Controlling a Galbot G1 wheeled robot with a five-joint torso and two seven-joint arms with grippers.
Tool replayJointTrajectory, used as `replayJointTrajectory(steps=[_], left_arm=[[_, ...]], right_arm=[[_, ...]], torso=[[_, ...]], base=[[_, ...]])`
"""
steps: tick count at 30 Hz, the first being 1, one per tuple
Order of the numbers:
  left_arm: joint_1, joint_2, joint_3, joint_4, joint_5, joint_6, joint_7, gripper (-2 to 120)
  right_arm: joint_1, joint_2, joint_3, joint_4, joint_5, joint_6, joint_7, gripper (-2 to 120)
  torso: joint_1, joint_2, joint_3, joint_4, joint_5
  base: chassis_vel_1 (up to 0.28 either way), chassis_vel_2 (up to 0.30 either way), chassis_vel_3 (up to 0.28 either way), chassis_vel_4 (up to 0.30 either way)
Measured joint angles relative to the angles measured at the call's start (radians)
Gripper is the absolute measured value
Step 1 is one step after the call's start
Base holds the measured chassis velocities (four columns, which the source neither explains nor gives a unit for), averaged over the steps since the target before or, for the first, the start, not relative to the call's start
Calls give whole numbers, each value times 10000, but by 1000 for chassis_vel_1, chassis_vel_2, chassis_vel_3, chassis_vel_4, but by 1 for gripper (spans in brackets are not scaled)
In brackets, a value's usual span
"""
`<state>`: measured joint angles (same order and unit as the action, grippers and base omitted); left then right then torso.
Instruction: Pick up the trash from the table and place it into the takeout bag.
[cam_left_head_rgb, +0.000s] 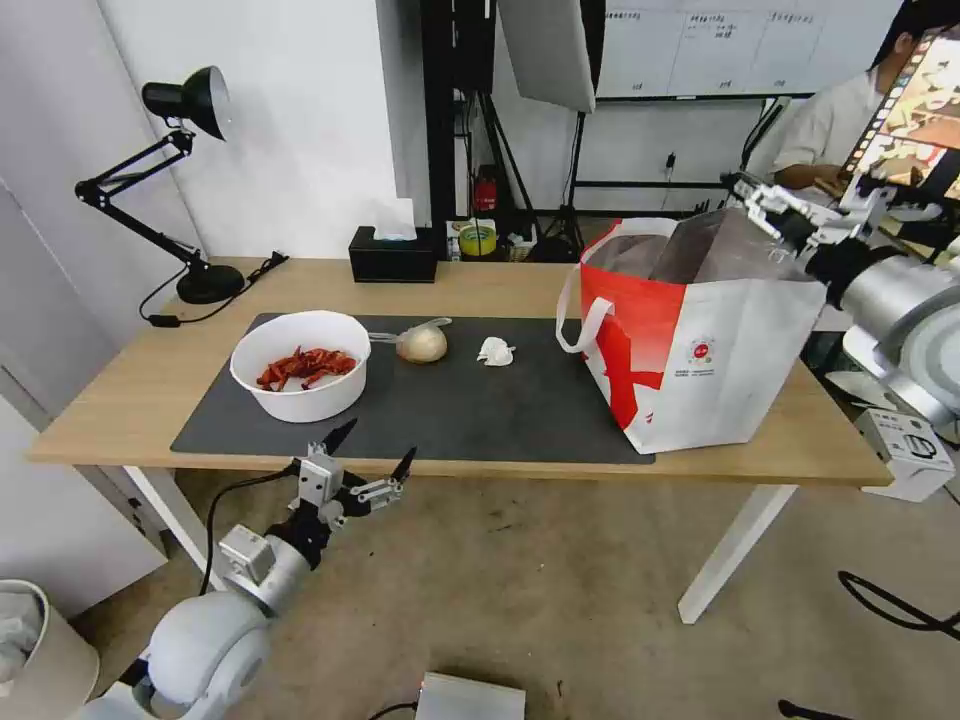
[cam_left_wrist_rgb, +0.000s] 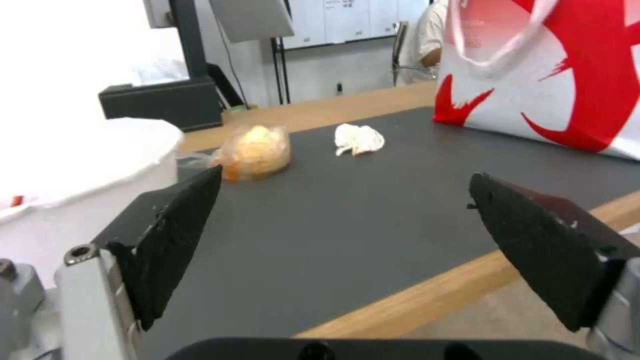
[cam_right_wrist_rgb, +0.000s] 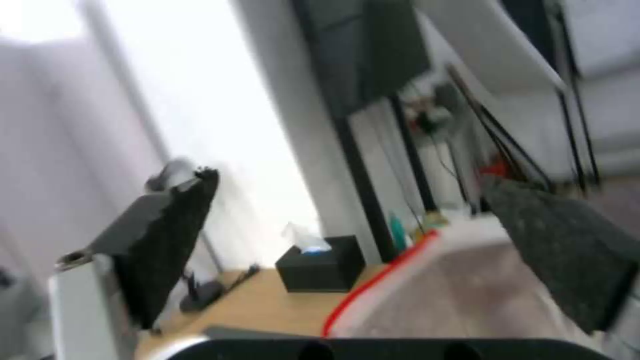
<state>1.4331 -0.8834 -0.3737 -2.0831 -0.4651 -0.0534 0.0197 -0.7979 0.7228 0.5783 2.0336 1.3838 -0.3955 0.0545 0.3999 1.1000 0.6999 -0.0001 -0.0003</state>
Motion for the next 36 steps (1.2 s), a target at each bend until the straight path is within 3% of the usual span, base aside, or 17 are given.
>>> replayJointTrajectory(steps=[2, 7, 12, 15, 23, 36], left_arm=[[26, 17, -84, 4, -6, -2, -24, 100], [-42, 19, -215, -61, -6, 2, -162, 100], [170, -73, -527, -109, 45, 26, -168, 100], [549, -206, -943, -174, 172, 79, -169, 100], [851, -254, -1185, -110, 433, 263, -171, 100], [1045, -338, -1301, 104, 459, 556, -549, 100]], right_arm=[[-590, -304, -87, 587, -1270, 324, -1130, 100], [-1788, -678, -235, 1496, -2591, 733, -2424, 100], [-2477, -612, -739, 1648, -3352, 1133, -2688, 100], [-3572, -289, -1459, 1547, -4782, 2058, -2854, 100], [-5434, 275, -1484, 1422, -6332, 3166, -2724, 100], [-7473, 1579, -1191, 1313, -7532, 4672, -1219, 100]], torso=[[0, 0, 0, 2, 2], [-1, 0, -1, -1, 1], [0, 0, 1, 0, 2], [-1, 0, 0, 5, 4], [-1, 0, 0, -1, 2], [-1, 1, 0, 0, 2]], base=[[0, 0, 0, 0], [0, 0, 0, 0], [0, 0, 0, 0], [0, 0, 0, 0], [0, 0, 0, 0], [0, 0, 0, 0]])
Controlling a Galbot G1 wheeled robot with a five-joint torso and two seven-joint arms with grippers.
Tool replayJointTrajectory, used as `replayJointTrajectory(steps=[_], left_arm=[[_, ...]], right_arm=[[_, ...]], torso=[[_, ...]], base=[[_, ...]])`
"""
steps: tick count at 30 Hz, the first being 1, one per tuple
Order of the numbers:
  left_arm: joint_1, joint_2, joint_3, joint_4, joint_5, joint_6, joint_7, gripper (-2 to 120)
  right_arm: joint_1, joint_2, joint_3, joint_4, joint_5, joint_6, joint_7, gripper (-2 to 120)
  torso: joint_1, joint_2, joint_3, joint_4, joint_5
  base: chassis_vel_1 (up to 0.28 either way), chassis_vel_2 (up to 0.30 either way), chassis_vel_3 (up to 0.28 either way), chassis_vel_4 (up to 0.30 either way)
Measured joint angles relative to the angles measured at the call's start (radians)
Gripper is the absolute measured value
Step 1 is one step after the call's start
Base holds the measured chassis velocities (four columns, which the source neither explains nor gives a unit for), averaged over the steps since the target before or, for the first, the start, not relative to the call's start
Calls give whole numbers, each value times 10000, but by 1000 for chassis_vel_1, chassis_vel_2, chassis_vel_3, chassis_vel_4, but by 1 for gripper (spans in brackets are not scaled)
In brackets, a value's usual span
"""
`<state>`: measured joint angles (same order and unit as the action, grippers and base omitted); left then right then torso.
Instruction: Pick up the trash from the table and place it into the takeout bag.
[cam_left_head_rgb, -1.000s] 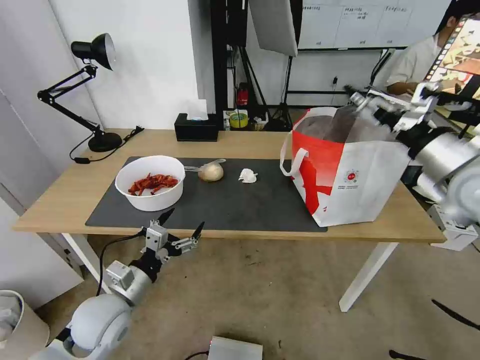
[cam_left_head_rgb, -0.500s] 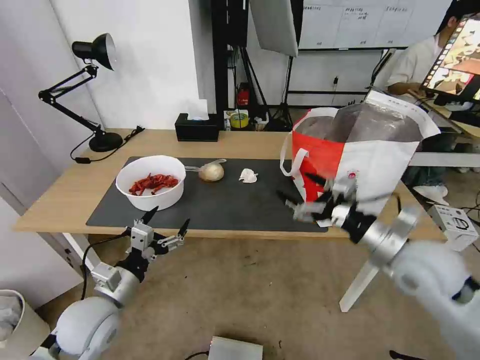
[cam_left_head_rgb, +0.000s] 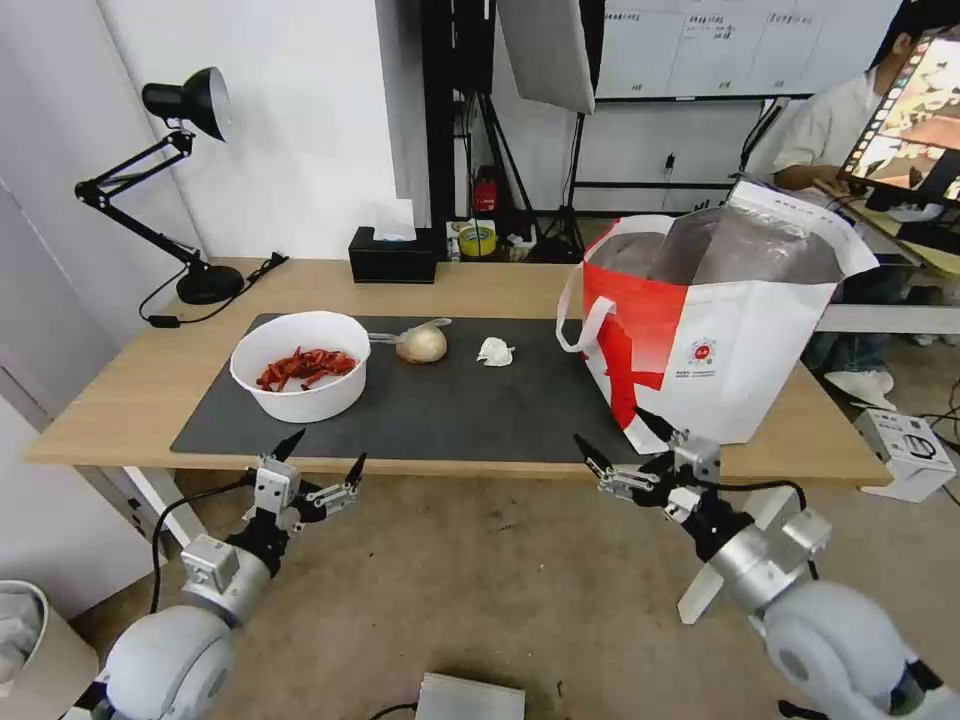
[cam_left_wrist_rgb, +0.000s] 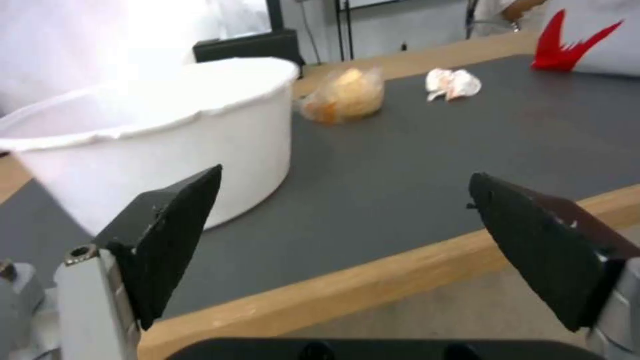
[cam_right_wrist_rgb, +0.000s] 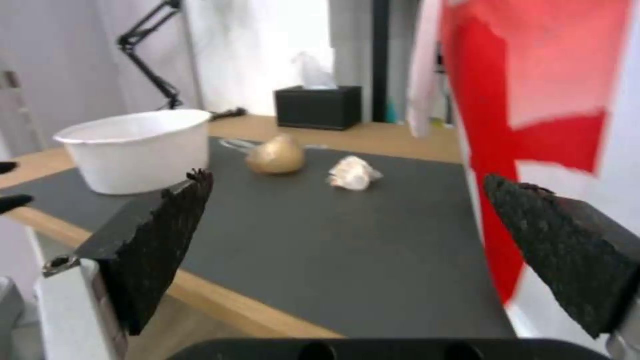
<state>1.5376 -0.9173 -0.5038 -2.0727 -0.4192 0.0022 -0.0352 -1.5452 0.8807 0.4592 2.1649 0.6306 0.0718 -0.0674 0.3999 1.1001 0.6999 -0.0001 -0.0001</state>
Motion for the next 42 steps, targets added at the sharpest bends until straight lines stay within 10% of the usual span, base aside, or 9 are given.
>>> replayJointTrajectory(steps=[29, 42], left_arm=[[127, -116, 27, 194, 52, 109, -261, 100], [-270, 85, 465, 156, -174, 93, -239, 100]], right_arm=[[-224, 286, -60, -451, -273, 250, 294, 100], [2521, 10, -2024, -1075, 251, -1057, 786, 100]], torso=[[1, -1, 1, 0, 1], [2, -2, 2, -5, -2]], base=[[0, 0, 0, 0], [0, 0, 0, 0]])
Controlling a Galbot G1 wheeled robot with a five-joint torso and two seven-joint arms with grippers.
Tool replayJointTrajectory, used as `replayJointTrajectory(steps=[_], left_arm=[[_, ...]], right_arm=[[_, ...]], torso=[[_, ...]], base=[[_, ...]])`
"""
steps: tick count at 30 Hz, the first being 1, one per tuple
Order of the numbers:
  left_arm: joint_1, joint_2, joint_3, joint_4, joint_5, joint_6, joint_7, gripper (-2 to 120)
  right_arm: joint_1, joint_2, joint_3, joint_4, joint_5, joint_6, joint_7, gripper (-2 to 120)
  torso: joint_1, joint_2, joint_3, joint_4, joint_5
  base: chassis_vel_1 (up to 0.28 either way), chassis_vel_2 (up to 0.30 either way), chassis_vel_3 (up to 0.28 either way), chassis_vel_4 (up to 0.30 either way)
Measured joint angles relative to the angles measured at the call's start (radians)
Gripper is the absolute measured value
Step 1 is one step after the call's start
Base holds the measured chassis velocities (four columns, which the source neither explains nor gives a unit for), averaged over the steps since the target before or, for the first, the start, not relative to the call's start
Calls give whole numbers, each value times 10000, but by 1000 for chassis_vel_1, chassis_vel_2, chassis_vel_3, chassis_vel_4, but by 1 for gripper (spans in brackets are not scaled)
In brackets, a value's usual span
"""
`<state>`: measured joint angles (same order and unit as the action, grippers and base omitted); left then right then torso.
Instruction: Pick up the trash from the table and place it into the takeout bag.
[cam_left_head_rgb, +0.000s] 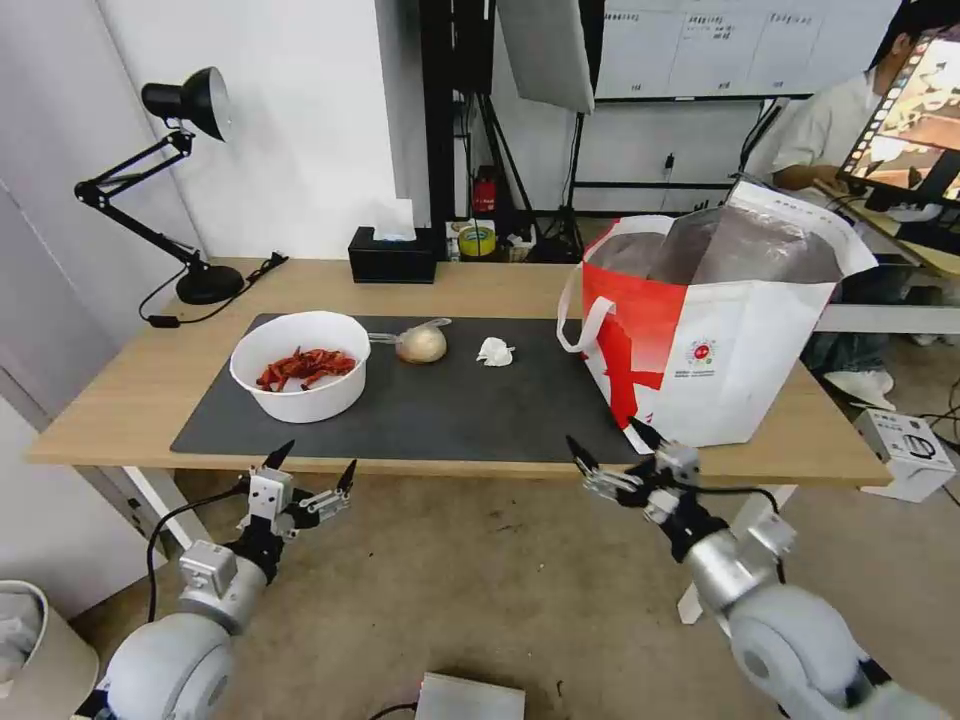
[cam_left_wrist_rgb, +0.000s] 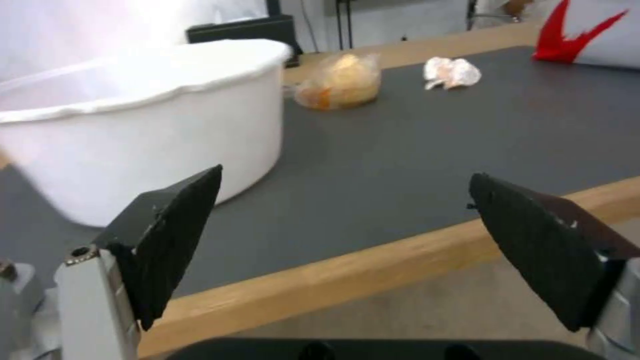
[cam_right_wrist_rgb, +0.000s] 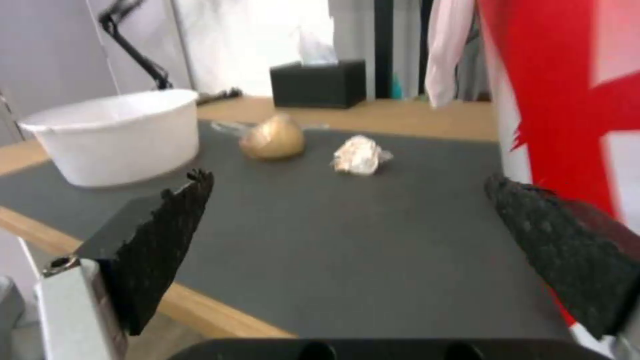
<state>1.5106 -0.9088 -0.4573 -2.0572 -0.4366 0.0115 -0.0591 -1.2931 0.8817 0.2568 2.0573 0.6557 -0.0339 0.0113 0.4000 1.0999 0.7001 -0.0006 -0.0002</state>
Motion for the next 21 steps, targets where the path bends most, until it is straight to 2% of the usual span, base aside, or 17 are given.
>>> replayJointTrajectory(steps=[2, 4, 9, 10, 13, 18, 21], left_arm=[[2, 7, 0, -9, -16, 5, -1, 100], [59, 18, -58, -54, -34, 6, -2, 100], [185, -4, -147, -104, -55, 12, -6, 100], [185, -4, -147, -104, -55, 12, -6, 100], [188, -37, -160, -104, -56, 20, -12, 100], [200, -93, -243, -102, -56, 25, -23, 100], [208, -140, -318, -87, -64, 25, -29, 100]], right_arm=[[461, -32, -363, -204, 48, -202, 111, 100], [1760, -93, -1248, -623, 243, -715, 462, 100], [3900, 36, -2852, -1571, 643, -1360, 1110, 100], [3900, 36, -2852, -1571, 643, -1360, 1110, 100], [5174, 380, -3755, -2343, 1051, -1682, 1514, 100], [6425, 861, -4565, -3143, 1405, -2073, 2079, 100], [7351, 1399, -5094, -3752, 1576, -2585, 2785, 100]], torso=[[0, 0, 1, 0, 4], [1, 0, 0, 11, 0], [0, -1, 0, 9, 0], [0, -1, 0, 9, 0], [1, -1, 1, 7, -1], [0, -2, 1, 6, 1], [1, -2, 1, 7, 0]], base=[[0, 0, 0, 0], [0, 0, 0, 0], [0, 0, 0, 0], [0, 0, 0, 0], [0, 0, 0, 0], [0, 0, 0, 0], [0, 0, 0, 0]])
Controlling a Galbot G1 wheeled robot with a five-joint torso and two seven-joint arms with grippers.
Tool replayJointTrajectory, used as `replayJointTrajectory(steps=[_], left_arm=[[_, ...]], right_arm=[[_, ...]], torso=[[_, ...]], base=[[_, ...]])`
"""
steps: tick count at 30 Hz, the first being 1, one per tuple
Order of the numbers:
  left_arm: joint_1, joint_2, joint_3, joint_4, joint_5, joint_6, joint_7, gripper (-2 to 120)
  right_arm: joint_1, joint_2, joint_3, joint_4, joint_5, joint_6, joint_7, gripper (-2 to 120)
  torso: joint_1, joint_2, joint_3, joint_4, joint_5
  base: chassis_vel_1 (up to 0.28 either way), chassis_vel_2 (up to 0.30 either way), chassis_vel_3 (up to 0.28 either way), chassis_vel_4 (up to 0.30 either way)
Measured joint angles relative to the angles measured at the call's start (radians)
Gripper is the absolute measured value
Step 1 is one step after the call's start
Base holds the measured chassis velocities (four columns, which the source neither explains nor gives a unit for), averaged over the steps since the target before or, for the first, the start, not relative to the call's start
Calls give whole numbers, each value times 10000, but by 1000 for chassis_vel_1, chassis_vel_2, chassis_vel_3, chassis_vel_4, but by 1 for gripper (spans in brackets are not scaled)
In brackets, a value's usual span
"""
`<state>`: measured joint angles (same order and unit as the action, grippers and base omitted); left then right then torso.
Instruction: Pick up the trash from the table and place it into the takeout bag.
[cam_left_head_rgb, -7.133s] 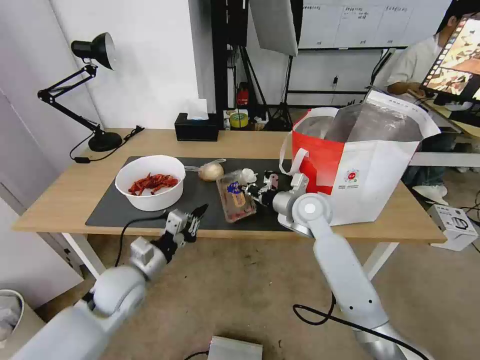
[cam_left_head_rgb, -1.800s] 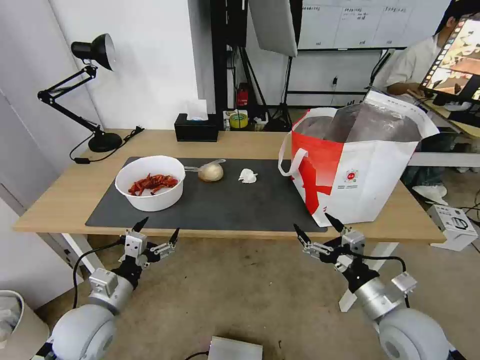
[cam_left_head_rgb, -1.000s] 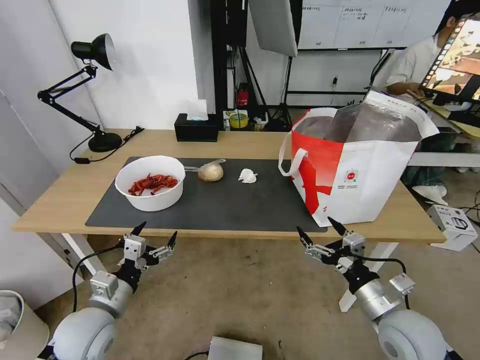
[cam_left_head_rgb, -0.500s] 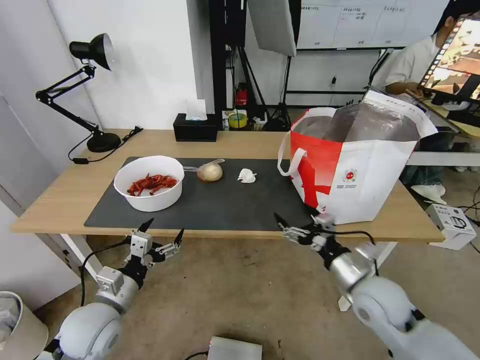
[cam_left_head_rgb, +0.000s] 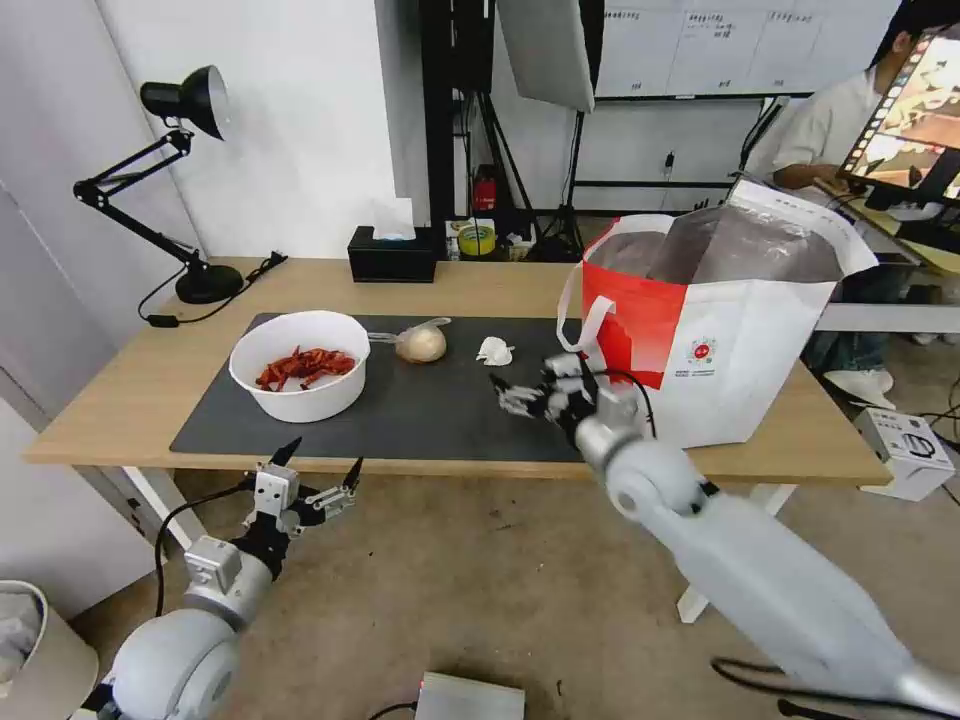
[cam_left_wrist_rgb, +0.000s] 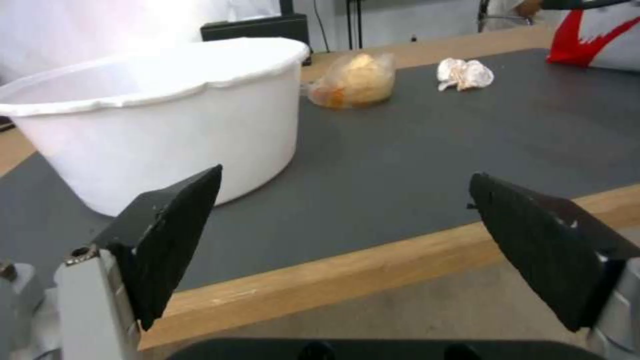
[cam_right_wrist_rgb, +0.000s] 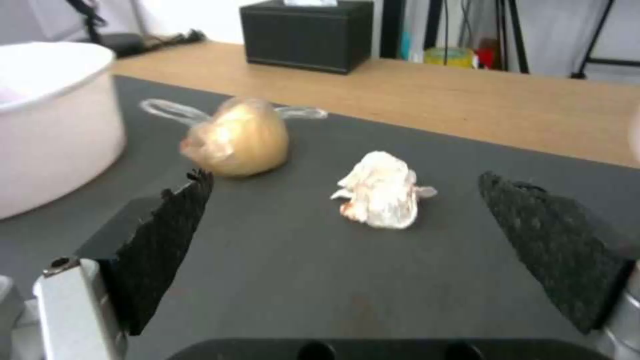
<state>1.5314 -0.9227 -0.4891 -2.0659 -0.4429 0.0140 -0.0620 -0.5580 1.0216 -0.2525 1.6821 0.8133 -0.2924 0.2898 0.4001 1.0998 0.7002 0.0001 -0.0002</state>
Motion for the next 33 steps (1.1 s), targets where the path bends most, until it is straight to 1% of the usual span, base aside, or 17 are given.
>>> replayJointTrajectory(steps=[1, 5, 6, 9, 10, 12, 13, 15, 16, 17, 19, 21, 23, 33], left_arm=[[0, 0, 0, 0, 0, 0, 0, 100], [40, -111, -95, 51, -2, 1, -3, 100], [40, -111, -95, 51, -2, 1, -3, 100], [73, -161, -145, 63, -2, -19, -2, 100], [73, -161, -145, 63, -2, -19, -2, 100], [82, -169, -174, 63, -2, -36, 1, 100], [82, -169, -174, 63, -2, -36, 1, 100], [87, -173, -191, 63, -2, -46, 3, 100], [93, -182, -193, 66, -1, -58, 4, 100], [93, -182, -193, 66, -1, -58, 4, 100], [97, -206, -190, 72, 4, -72, 7, 100], [99, -215, -184, 73, 6, -74, 6, 100], [104, -248, -158, 74, 15, -82, 8, 100], [121, -198, -188, 66, 15, -121, 10, 100]], right_arm=[[0, 0, 0, 0, 0, 0, 0, 100], [1114, 1035, -558, -1028, 284, -916, 1238, 100], [1114, 1035, -558, -1028, 284, -916, 1238, 100], [1572, 1666, -826, -1809, 351, -1423, 2003, 100], [1572, 1666, -826, -1809, 351, -1423, 2003, 100], [1787, 2038, -911, -2328, 351, -1611, 2371, 100], [1787, 2038, -911, -2328, 351, -1611, 2371, 100], [1900, 2255, -918, -2663, 345, -1715, 2542, 100], [2020, 2486, -909, -3029, 332, -1749, 2652, 100], [2020, 2486, -909, -3029, 332, -1749, 2652, 100], [2178, 2758, -842, -3462, 330, -1750, 2714, 100], [2222, 2839, -816, -3595, 330, -1750, 2723, 100], [2441, 3243, -667, -4257, 323, -1716, 2768, 100], [2764, 3981, -442, -5491, -65, -1675, 2750, 100]], torso=[[0, 0, 0, 0, 0], [0, 0, -1, 0, -1], [0, 0, -1, 0, -1], [0, 1, -1, 1, 0], [0, 1, -1, 1, 0], [-1, 1, -1, -1, 0], [-1, 1, -1, -1, 0], [0, 1, -1, 0, 0], [0, 1, -1, -1, 1], [0, 1, -1, -1, 1], [-1, 2, -2, -1, 1], [0, 2, -2, -1, 0], [-1, 2, -2, -1, 0], [-1, 2, -2, 0, 1]], base=[[0, 0, 0, 0], [0, 0, 0, 0], [0, 0, 0, 0], [0, 0, 0, 0], [0, 0, 0, 0], [0, 0, 0, 0], [0, 0, 0, 0], [0, 0, 0, 0], [0, 0, 0, 0], [0, 0, 0, 0], [0, 0, 0, 0], [0, 0, 0, 0], [0, 0, 0, 0], [0, 0, 0, 0]])
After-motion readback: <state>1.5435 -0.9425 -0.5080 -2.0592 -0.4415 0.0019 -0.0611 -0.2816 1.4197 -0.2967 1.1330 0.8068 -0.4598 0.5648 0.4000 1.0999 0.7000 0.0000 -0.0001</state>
